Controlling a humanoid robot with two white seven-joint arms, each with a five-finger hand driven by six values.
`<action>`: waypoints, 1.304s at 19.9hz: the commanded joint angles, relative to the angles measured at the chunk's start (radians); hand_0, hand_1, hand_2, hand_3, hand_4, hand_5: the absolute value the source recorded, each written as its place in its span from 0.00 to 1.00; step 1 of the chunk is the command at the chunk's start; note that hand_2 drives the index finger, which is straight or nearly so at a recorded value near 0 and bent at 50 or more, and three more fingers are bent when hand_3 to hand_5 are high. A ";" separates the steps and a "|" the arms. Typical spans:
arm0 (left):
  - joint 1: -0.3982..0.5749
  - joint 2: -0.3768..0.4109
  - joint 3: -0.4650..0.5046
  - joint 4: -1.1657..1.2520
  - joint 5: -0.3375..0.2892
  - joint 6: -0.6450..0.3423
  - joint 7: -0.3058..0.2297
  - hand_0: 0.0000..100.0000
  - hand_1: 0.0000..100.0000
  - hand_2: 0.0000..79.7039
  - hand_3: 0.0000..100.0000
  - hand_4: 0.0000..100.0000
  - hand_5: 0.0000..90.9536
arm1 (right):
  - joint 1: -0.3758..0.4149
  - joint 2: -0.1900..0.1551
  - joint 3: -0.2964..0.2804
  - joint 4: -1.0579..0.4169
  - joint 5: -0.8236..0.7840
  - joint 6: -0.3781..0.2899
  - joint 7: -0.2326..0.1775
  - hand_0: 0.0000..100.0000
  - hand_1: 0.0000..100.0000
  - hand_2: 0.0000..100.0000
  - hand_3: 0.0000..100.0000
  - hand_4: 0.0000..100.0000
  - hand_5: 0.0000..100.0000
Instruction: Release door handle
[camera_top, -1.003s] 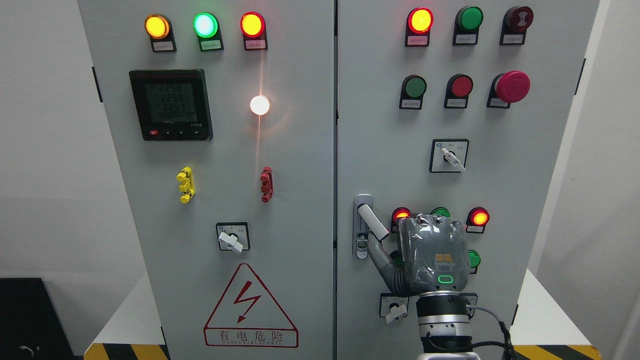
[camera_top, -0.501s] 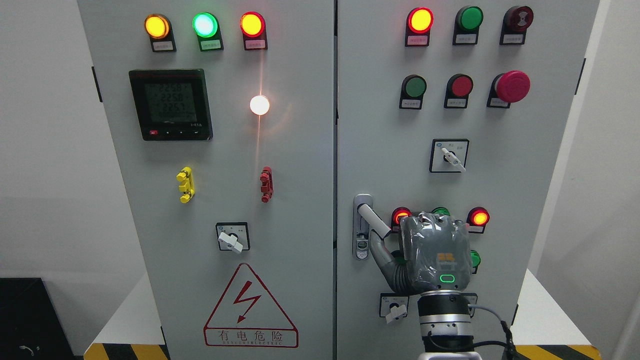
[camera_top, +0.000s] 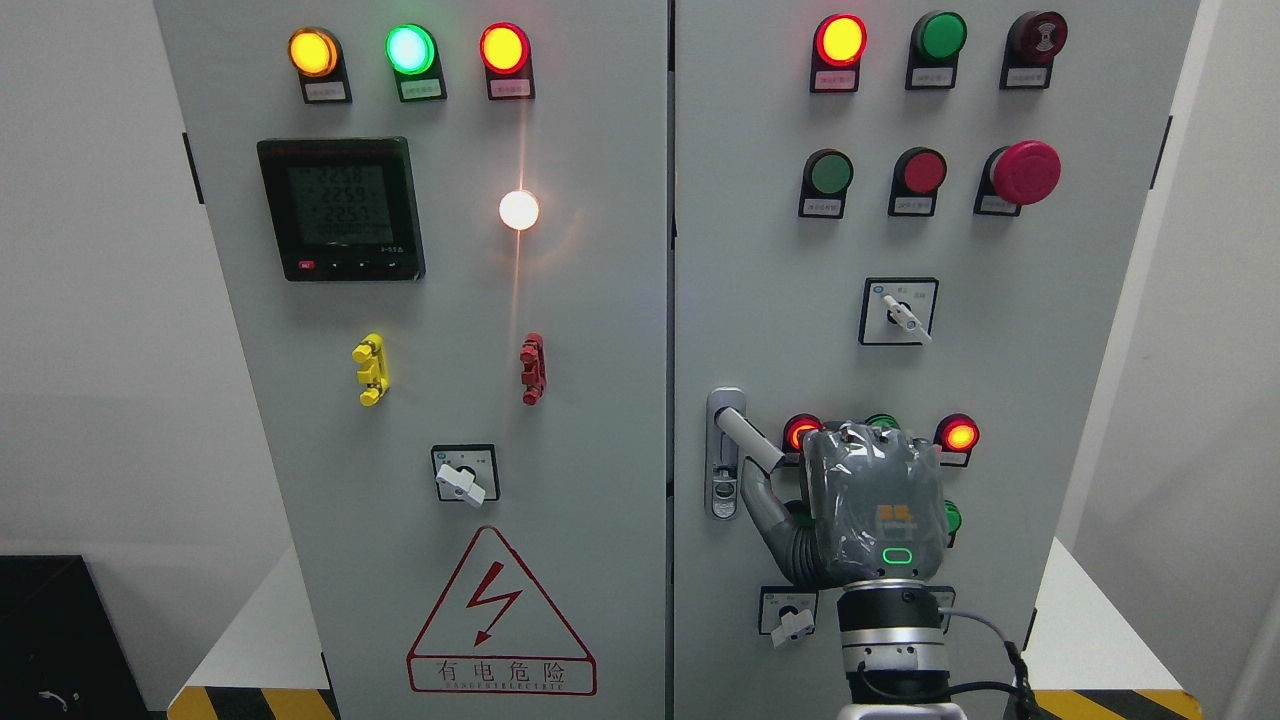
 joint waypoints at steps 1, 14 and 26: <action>0.000 0.000 0.000 0.000 0.000 -0.001 -0.001 0.12 0.56 0.00 0.00 0.00 0.00 | 0.001 -0.001 0.000 -0.006 0.000 -0.001 0.000 0.50 0.35 1.00 1.00 1.00 1.00; 0.000 0.000 0.000 -0.001 0.000 -0.001 -0.001 0.12 0.56 0.00 0.00 0.00 0.00 | 0.001 -0.001 0.000 -0.006 0.000 -0.001 0.000 0.50 0.35 1.00 1.00 1.00 1.00; 0.000 0.000 0.000 -0.001 0.000 -0.001 -0.001 0.12 0.56 0.00 0.00 0.00 0.00 | 0.000 -0.001 -0.014 -0.006 0.000 -0.001 0.000 0.50 0.35 1.00 1.00 1.00 1.00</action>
